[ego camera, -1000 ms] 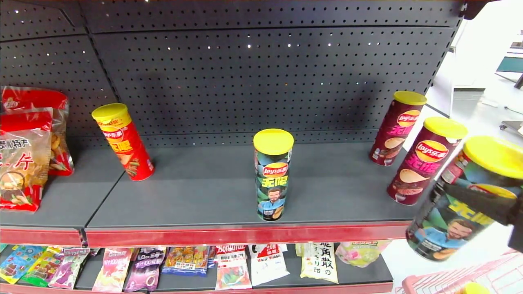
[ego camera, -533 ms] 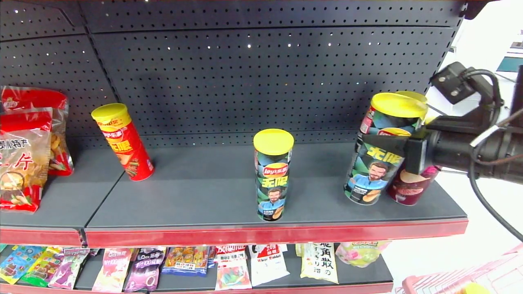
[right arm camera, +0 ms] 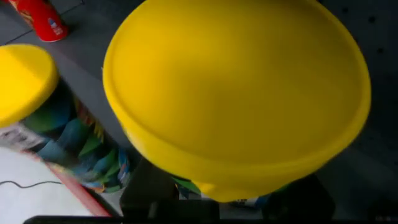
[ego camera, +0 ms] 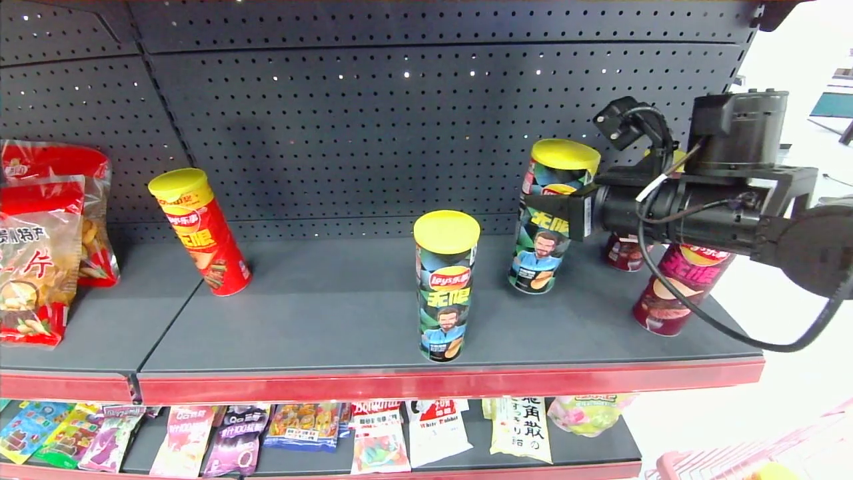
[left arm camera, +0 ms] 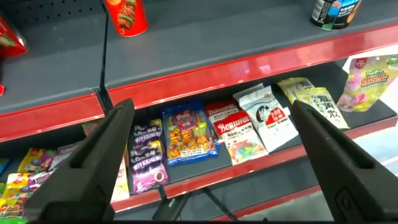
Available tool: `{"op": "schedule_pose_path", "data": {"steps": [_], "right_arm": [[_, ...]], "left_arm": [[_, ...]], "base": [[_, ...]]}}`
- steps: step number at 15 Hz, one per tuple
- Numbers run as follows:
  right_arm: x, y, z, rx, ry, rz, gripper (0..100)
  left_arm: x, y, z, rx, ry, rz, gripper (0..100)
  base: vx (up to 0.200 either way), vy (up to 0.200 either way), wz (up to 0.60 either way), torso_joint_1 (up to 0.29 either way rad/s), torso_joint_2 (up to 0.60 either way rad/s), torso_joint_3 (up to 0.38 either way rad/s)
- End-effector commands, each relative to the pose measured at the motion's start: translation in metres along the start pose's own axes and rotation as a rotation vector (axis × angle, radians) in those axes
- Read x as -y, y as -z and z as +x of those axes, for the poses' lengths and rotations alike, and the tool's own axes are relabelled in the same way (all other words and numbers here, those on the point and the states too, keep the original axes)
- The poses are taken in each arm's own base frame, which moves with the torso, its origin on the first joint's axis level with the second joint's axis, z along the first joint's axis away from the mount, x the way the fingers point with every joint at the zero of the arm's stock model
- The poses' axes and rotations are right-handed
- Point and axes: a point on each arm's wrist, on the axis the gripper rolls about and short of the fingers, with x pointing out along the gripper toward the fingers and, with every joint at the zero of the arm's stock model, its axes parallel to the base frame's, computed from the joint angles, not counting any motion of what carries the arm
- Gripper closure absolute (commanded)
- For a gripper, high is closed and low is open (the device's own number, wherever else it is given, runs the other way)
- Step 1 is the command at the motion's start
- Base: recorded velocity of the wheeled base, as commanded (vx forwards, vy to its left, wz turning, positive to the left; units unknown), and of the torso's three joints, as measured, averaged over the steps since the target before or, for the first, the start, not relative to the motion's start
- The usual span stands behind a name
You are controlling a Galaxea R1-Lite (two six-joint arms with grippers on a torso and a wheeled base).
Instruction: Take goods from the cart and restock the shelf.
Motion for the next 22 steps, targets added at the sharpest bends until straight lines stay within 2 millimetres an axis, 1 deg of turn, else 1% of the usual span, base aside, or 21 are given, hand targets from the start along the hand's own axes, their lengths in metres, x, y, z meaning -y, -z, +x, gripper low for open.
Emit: {"op": "schedule_pose_path", "data": {"steps": [1, 3, 4, 5, 8, 14, 16, 20, 22], "right_arm": [[0.003, 0.007, 0.024, -0.018, -0.017, 0.005, 100], [0.004, 0.008, 0.029, -0.013, -0.063, 0.007, 100], [0.006, 0.01, 0.039, -0.016, -0.086, 0.007, 100], [0.008, 0.01, 0.044, -0.012, -0.09, 0.008, 100], [0.009, 0.005, 0.053, 0.019, -0.168, 0.002, 100], [0.012, 0.009, 0.08, 0.026, -0.195, -0.004, 100], [0.012, 0.01, 0.085, 0.026, -0.198, -0.005, 100], [0.002, 0.011, 0.096, 0.026, -0.227, -0.011, 100], [0.002, 0.011, 0.098, 0.028, -0.226, -0.011, 100]], "left_arm": [[0.0, 0.0, 0.0, -0.004, -0.001, 0.0, 0], [0.0, 0.0, 0.0, -0.002, 0.004, -0.003, 0], [0.0, 0.0, 0.0, -0.002, 0.012, -0.003, 0], [0.0, 0.0, 0.0, -0.002, 0.012, -0.003, 0], [0.0, 0.0, 0.0, -0.003, 0.012, -0.003, 0], [0.0, -0.001, 0.0, -0.005, 0.012, -0.002, 0], [0.0, -0.001, 0.0, -0.005, 0.012, -0.002, 0], [0.0, -0.001, 0.0, -0.005, 0.013, -0.002, 0], [0.0, -0.001, 0.0, -0.002, 0.012, -0.002, 0]], "base": [[0.0, 0.0, 0.0, 0.0, 0.0, 0.0], [0.0, 0.0, 0.0, 0.0, 0.0, 0.0], [0.0, 0.0, 0.0, 0.0, 0.0, 0.0], [0.0, 0.0, 0.0, 0.0, 0.0, 0.0], [0.0, 0.0, 0.0, 0.0, 0.0, 0.0], [0.0, 0.0, 0.0, 0.0, 0.0, 0.0], [0.0, 0.0, 0.0, 0.0, 0.0, 0.0], [0.0, 0.0, 0.0, 0.0, 0.0, 0.0], [0.0, 0.0, 0.0, 0.0, 0.0, 0.0]]}}
